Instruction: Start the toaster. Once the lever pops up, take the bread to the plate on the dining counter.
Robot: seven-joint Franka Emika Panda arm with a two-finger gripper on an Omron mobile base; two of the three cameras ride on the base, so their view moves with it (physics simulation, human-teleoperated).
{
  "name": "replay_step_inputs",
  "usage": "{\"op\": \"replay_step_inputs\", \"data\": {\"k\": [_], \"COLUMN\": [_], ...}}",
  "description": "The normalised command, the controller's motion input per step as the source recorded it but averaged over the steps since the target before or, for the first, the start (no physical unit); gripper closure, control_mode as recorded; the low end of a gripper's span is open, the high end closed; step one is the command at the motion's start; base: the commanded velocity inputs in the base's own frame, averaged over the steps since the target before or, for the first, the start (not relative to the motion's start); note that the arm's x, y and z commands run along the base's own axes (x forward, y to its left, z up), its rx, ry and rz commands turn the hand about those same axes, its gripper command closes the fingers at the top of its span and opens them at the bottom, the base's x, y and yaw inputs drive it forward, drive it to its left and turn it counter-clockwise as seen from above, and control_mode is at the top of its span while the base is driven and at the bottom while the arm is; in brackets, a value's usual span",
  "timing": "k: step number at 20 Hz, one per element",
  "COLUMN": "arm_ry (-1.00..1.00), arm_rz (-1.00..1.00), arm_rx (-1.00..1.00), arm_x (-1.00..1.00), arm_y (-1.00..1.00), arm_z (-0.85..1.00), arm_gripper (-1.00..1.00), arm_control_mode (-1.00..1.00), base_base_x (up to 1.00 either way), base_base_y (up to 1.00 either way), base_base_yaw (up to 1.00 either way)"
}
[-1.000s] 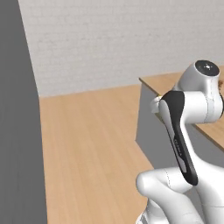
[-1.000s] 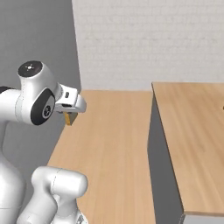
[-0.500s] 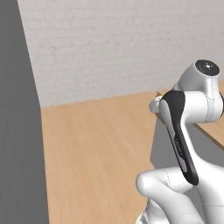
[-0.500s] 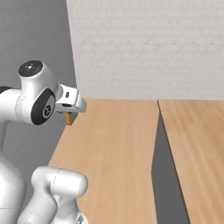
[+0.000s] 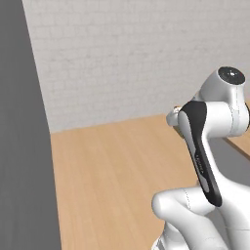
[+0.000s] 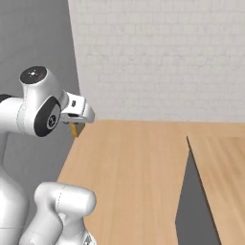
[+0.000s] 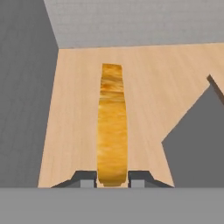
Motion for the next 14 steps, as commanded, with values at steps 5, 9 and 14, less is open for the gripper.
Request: {"op": "replay_step_inputs", "data": {"k": [5, 9, 14], "arm_ry": [0.00, 0.00, 0.00], "arm_rz": [0.00, 0.00, 0.00], "arm_rx": [0.00, 0.00, 0.00], "arm_x": [0.00, 0.00, 0.00], "arm_y": [0.00, 0.00, 0.00], "arm_z": [0.00, 0.00, 0.00], "arm_gripper": [1.00, 1.00, 1.00], "arm_control_mode": [1.00, 1.00, 1.00], "base_base_x": [1.00, 1.00, 1.00], "base_base_y": [0.47, 0.37, 0.36], "base_base_yaw": [0.00, 0.00, 0.00]}}
